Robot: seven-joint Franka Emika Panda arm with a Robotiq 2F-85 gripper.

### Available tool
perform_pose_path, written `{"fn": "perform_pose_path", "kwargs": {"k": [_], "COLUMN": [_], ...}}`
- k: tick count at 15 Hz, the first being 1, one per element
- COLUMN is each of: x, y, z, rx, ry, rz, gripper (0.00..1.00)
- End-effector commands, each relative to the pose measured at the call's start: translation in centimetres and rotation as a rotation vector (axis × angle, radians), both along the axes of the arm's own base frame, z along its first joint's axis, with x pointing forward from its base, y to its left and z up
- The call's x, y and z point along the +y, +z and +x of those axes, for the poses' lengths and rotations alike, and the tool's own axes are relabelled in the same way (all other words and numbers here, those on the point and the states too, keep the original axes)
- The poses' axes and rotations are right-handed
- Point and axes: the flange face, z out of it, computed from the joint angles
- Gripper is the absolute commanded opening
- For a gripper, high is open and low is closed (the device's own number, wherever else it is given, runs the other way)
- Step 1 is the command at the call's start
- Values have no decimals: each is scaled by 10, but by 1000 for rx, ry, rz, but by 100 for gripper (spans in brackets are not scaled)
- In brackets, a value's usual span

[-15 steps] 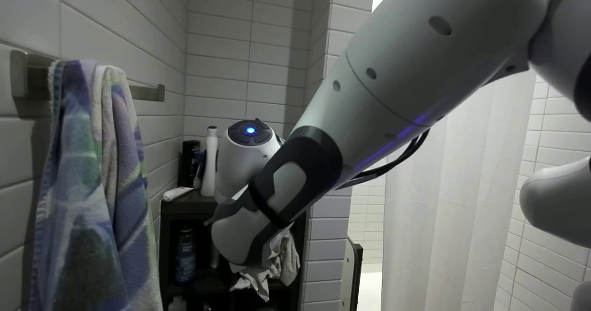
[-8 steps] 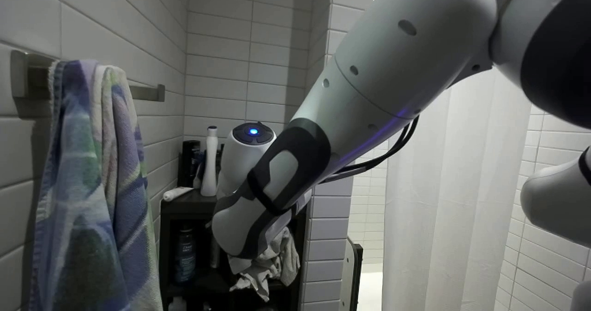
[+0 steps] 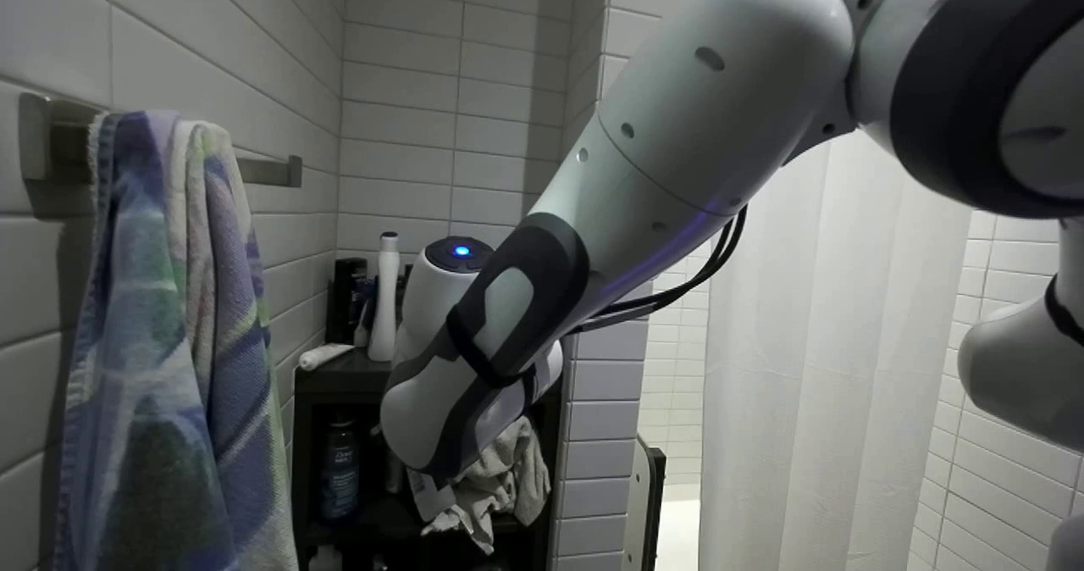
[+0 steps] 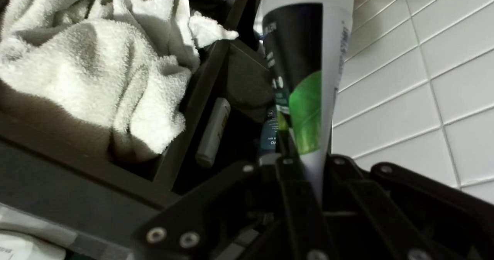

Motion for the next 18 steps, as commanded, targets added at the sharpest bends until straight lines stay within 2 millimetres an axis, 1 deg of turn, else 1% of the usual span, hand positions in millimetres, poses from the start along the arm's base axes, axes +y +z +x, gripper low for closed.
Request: {"fn": "perform_pose_path", "kwargs": {"k": [1, 7, 13, 16, 18], "x": [-13, -19, -8, -3, -8], "y": [-4, -8, -6, -13, -19], "z": [-4, 9, 10, 12, 17], "rx": [64, 69, 89, 119, 133], "ry": [21, -8, 37, 67, 44], "rz": [50, 46, 46, 14, -33], "gripper": [3, 3, 3, 3, 3]}}
